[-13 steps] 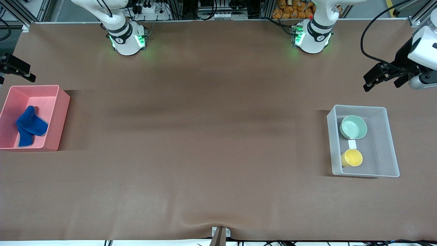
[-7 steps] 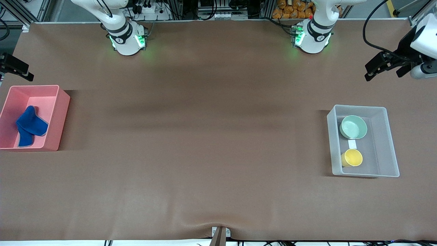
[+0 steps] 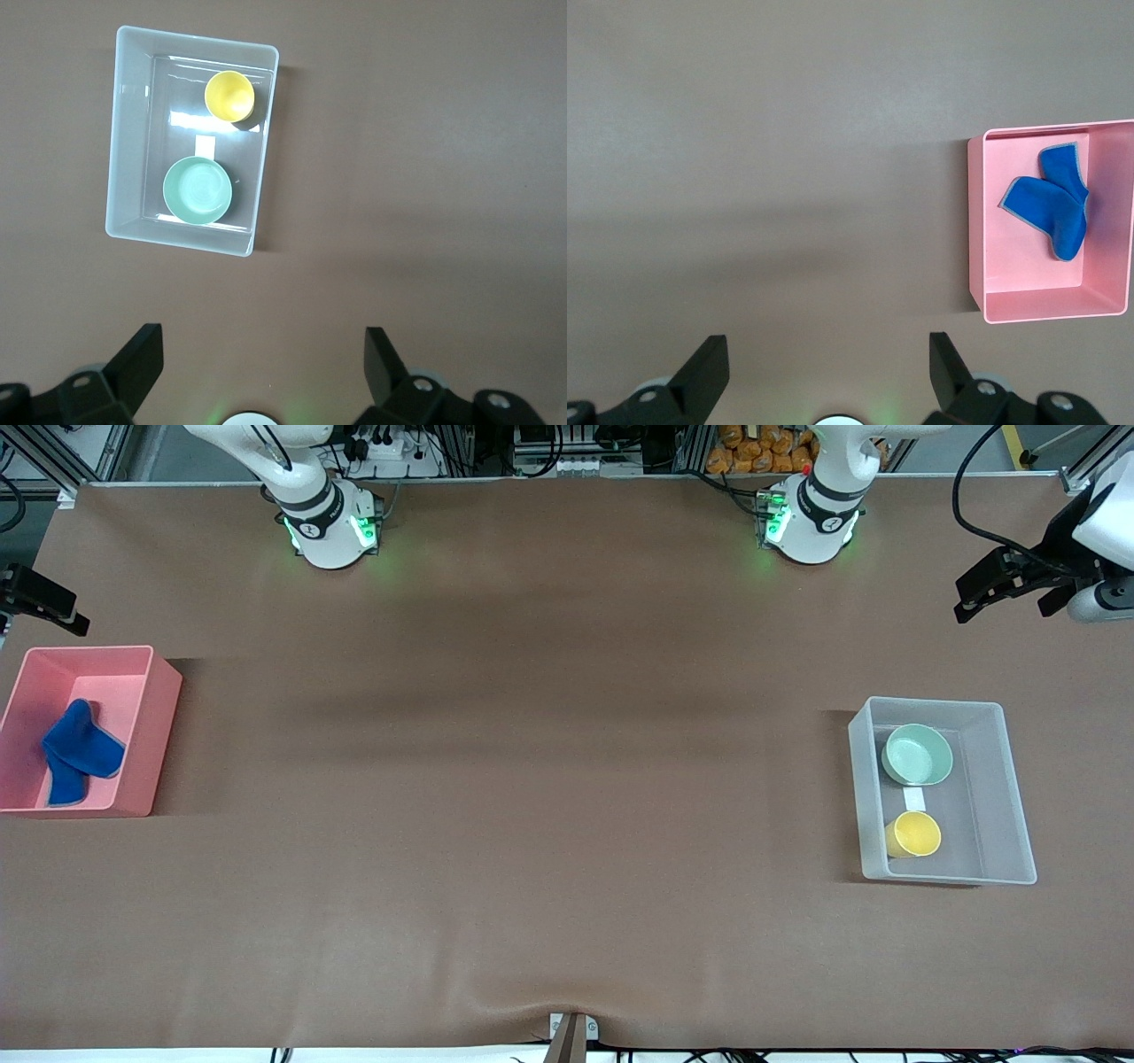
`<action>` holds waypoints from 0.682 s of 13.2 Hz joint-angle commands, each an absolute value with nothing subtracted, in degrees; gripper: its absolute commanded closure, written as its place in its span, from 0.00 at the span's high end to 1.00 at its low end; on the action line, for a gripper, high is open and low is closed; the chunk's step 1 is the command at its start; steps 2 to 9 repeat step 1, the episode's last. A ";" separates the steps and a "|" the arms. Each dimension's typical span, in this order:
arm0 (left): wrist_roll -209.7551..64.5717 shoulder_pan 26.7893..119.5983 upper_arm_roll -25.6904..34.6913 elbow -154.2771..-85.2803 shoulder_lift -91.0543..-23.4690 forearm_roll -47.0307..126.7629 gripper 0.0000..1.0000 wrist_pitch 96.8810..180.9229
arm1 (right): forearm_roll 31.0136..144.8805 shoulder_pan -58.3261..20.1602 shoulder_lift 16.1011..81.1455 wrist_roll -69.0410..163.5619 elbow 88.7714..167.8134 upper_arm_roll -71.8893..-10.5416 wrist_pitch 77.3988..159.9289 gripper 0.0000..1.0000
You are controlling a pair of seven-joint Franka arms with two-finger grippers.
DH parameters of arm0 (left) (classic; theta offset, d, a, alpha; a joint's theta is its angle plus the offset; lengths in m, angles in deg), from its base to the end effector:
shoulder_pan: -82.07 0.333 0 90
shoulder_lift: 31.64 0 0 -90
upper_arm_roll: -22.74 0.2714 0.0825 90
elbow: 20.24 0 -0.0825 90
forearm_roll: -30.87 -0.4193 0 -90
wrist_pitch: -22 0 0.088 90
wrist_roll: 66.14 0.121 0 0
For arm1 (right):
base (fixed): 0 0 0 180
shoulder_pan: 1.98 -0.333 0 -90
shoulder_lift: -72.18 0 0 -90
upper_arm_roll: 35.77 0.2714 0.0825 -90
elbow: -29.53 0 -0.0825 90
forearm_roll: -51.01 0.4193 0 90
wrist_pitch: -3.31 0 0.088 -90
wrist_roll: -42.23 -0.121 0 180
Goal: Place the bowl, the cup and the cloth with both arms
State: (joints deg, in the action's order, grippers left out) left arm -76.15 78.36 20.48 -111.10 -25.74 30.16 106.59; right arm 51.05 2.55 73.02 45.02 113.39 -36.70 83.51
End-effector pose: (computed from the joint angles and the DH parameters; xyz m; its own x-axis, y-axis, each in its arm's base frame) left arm 0.5489 -0.0568 0.6089 0.9974 0.0718 -0.0036 0.0718 -0.9973 -0.0173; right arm 0.5641 -0.0539 0.6132 0.9977 -0.0463 -0.0491 -0.0466 -0.9989 -0.0033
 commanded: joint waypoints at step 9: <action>-75.19 77.59 21.24 -108.66 -26.19 30.26 1.00 104.18 | 50.31 1.18 72.09 43.63 111.54 -37.26 82.41 1.00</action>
